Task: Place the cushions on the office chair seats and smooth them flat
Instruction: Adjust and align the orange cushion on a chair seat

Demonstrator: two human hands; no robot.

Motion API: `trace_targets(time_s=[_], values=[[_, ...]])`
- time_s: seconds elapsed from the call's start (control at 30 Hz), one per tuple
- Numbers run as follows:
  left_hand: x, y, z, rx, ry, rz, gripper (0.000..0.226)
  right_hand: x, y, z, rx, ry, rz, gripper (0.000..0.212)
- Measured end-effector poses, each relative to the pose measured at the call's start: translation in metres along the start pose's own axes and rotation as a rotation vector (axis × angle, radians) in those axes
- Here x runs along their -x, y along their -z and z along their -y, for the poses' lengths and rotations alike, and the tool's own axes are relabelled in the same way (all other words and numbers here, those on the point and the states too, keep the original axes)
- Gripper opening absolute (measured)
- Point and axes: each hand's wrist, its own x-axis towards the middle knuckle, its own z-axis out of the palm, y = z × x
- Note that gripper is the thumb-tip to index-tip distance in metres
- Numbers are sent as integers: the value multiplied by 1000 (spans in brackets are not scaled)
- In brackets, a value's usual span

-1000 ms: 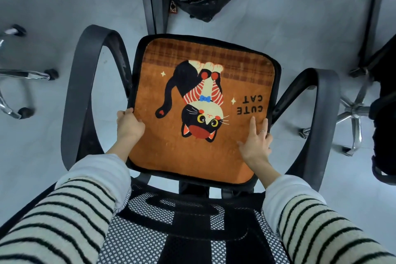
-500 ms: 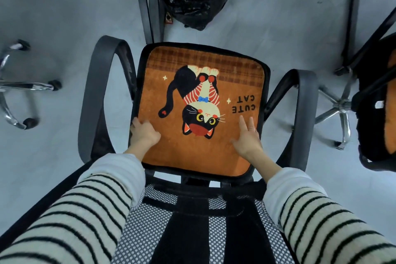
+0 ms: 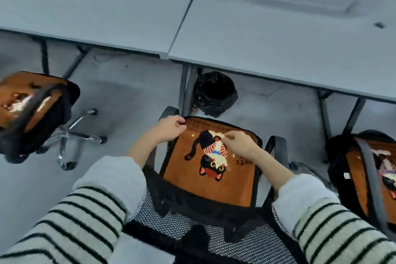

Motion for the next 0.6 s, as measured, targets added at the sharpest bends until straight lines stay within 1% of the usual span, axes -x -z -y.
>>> trace_targets(time_s=[0.03, 0.1, 0.27, 0.37, 0.4, 0.47, 0.6], values=[[25, 13, 2, 45, -21, -70, 37, 14, 0, 21, 1, 66, -14, 41], [58, 30, 5, 84, -42, -141, 34, 30, -1, 50, -29, 145, -6, 39], [136, 73, 54, 48, -36, -262, 33, 69, -30, 133, -115, 304, 29, 35], [170, 102, 98, 40, -10, -327, 32, 77, -51, 188, -118, 349, 66, 35], [182, 119, 122, 38, 0, -355, 32, 76, -63, 217, -122, 365, 73, 35], [193, 135, 148, 42, 14, -377, 33, 73, -74, 248, -103, 383, 69, 36], [222, 192, 233, 55, 39, -403, 33, 54, -125, 350, -44, 444, 81, 32]])
